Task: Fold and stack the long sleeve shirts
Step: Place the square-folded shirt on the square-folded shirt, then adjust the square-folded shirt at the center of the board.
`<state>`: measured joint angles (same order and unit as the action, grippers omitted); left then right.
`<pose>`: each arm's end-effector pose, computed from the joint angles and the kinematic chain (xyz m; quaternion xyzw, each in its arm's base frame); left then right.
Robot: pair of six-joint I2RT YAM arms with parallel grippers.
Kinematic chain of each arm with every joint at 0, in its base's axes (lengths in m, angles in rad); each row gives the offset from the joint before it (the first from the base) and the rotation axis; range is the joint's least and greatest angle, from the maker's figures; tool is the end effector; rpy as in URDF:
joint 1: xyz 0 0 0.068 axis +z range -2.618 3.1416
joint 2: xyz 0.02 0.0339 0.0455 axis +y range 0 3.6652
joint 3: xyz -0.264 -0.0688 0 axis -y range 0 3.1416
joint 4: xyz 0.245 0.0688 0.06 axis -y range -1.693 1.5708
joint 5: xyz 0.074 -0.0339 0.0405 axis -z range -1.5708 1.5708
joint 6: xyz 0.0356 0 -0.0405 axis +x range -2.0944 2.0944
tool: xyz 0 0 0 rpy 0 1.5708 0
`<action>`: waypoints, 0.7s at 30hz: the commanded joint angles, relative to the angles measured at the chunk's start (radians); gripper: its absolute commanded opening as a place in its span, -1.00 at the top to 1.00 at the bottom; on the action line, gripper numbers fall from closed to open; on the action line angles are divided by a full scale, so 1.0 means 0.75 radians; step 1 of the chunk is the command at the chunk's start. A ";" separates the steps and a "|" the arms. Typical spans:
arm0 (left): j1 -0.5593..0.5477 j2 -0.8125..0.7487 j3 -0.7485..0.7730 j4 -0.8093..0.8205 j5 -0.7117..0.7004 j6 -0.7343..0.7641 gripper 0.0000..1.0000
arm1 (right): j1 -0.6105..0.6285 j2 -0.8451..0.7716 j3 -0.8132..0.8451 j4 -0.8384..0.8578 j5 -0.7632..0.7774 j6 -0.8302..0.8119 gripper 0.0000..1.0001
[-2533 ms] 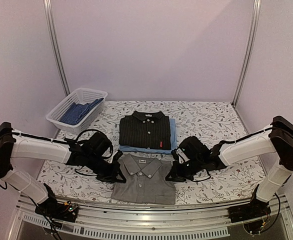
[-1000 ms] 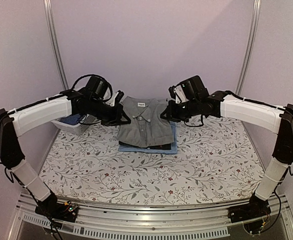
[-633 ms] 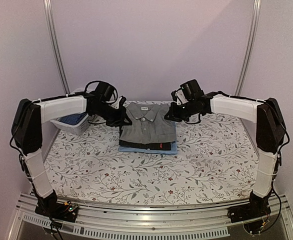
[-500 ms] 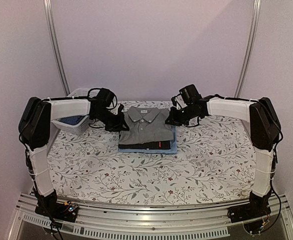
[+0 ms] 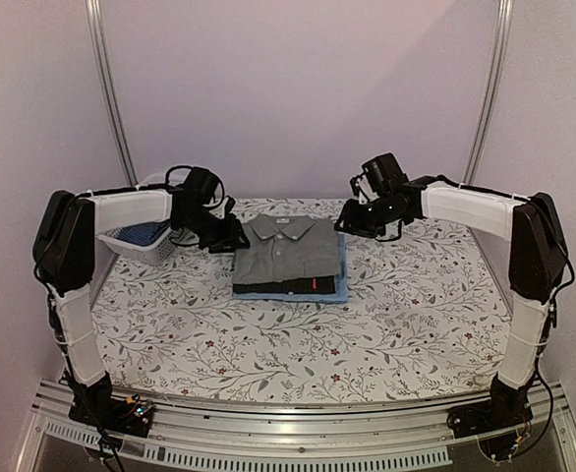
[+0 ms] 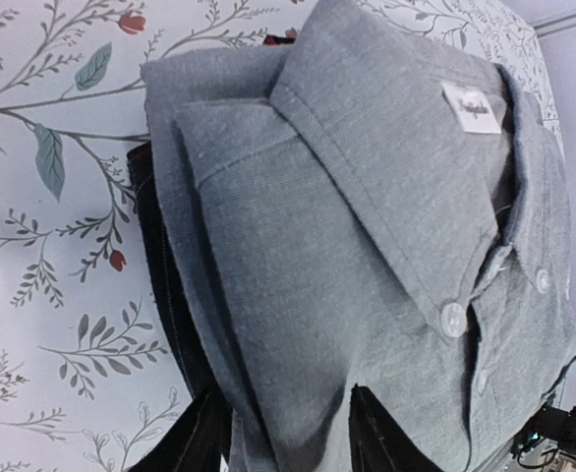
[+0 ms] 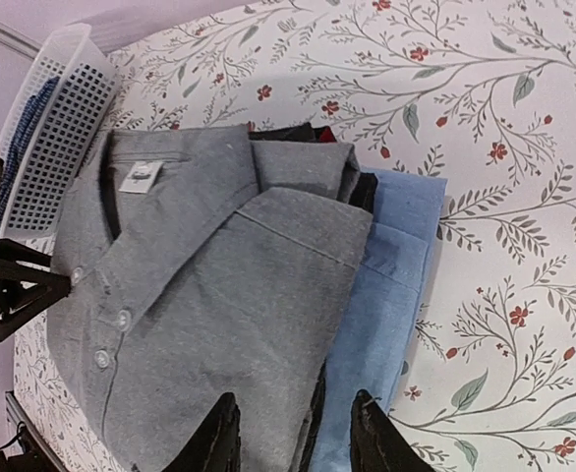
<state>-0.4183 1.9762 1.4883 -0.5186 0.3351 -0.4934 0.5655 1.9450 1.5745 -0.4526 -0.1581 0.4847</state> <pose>0.3847 -0.1838 0.2033 0.0108 0.9481 -0.2647 0.1760 0.3692 0.2409 0.2464 -0.0663 0.9261 0.2461 0.2782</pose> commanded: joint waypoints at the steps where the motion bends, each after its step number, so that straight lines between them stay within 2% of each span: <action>1: 0.016 -0.112 -0.014 -0.021 -0.085 0.022 0.13 | 0.112 -0.143 0.008 -0.020 0.074 -0.018 0.30; 7: 0.017 -0.126 -0.061 -0.003 -0.091 0.010 0.22 | 0.229 -0.067 -0.001 0.021 0.019 -0.002 0.49; 17: 0.017 -0.091 -0.077 0.008 -0.078 0.018 0.27 | 0.230 0.027 -0.197 0.172 -0.035 0.103 0.52; 21: 0.018 -0.128 -0.086 -0.006 -0.110 0.028 0.27 | 0.235 -0.023 -0.232 0.195 -0.036 0.121 0.47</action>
<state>-0.4171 1.8988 1.4395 -0.5182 0.2768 -0.4896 0.7391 1.9598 1.4189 -0.3531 -0.1757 0.5472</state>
